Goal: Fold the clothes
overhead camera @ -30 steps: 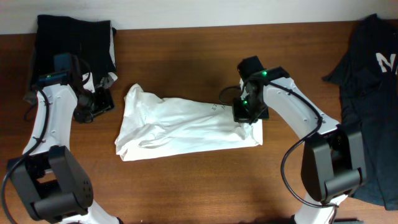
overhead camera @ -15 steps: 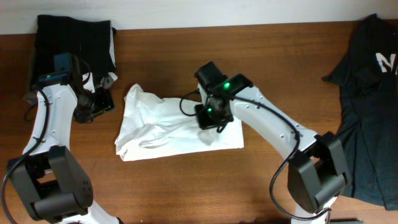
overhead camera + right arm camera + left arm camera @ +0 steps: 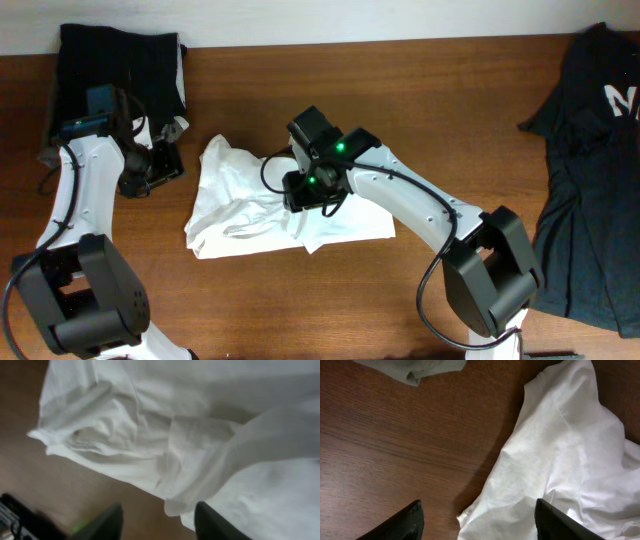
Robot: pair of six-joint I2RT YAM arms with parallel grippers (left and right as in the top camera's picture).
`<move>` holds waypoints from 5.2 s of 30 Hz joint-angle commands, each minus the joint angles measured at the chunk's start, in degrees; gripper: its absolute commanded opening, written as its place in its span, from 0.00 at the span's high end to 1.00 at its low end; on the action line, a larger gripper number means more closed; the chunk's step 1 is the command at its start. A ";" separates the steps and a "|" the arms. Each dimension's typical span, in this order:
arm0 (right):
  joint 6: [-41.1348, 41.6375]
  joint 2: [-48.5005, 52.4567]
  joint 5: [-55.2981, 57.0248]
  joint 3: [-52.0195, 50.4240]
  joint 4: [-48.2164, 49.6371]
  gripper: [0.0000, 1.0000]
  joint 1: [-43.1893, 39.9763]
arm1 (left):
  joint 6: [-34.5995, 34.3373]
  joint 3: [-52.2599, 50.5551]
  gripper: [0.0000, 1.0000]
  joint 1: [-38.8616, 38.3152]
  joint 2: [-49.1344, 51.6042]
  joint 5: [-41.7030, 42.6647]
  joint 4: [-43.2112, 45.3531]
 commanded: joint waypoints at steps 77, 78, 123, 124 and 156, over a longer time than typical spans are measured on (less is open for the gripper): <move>-19.23 -14.80 8.96 50.66 -45.86 0.01 -21.40 | 22.69 -1.42 0.03 0.20 21.99 25.66 0.24; -19.23 -14.80 8.96 50.49 -45.86 0.01 -21.40 | 22.67 -1.42 0.09 -0.83 22.18 25.00 -0.11; -2.08 -4.28 -8.22 -19.10 11.17 0.44 -11.19 | 7.93 36.26 0.99 -26.40 15.19 12.63 -29.55; -1.68 -2.10 -8.68 -19.10 11.91 0.50 -11.23 | 7.93 36.22 0.99 -27.36 15.19 12.52 -29.20; -23.93 -9.20 -30.69 -7.21 -10.29 0.35 -40.83 | 0.42 36.33 0.78 -35.98 15.17 4.48 -21.97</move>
